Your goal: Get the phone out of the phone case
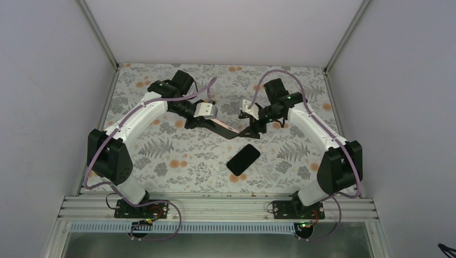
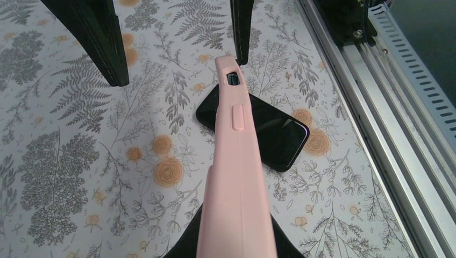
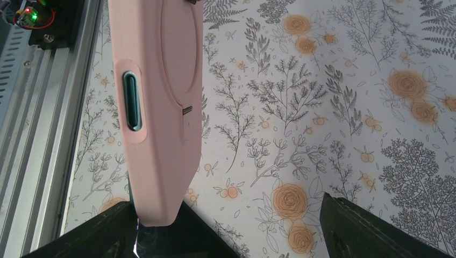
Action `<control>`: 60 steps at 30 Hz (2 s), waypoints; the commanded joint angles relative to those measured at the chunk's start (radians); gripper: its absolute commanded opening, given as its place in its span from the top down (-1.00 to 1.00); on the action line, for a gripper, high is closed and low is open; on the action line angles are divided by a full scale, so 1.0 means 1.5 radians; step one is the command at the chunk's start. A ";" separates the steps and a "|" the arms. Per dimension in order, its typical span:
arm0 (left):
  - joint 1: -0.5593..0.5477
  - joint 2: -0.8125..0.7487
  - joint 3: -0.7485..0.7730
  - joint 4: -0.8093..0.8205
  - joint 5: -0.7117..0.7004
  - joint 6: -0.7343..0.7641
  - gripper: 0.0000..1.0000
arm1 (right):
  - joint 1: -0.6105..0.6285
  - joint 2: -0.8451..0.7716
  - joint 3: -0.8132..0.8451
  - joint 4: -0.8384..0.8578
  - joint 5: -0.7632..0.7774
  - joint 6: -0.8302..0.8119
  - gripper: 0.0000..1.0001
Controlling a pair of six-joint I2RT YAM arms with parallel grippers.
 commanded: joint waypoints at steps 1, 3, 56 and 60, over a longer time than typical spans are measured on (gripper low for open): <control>-0.010 -0.026 0.005 -0.014 0.038 0.023 0.95 | -0.012 0.022 0.039 0.000 0.022 -0.022 -0.72; -0.010 -0.027 0.005 -0.013 0.038 0.024 0.95 | -0.013 0.025 0.046 -0.003 0.022 -0.026 -0.72; -0.047 -0.006 0.024 0.003 -0.011 -0.001 0.95 | 0.039 -0.029 -0.020 -0.053 0.038 -0.023 -0.75; -0.047 -0.009 0.023 0.000 -0.010 -0.001 0.95 | 0.041 -0.034 -0.024 -0.033 0.037 -0.010 -0.75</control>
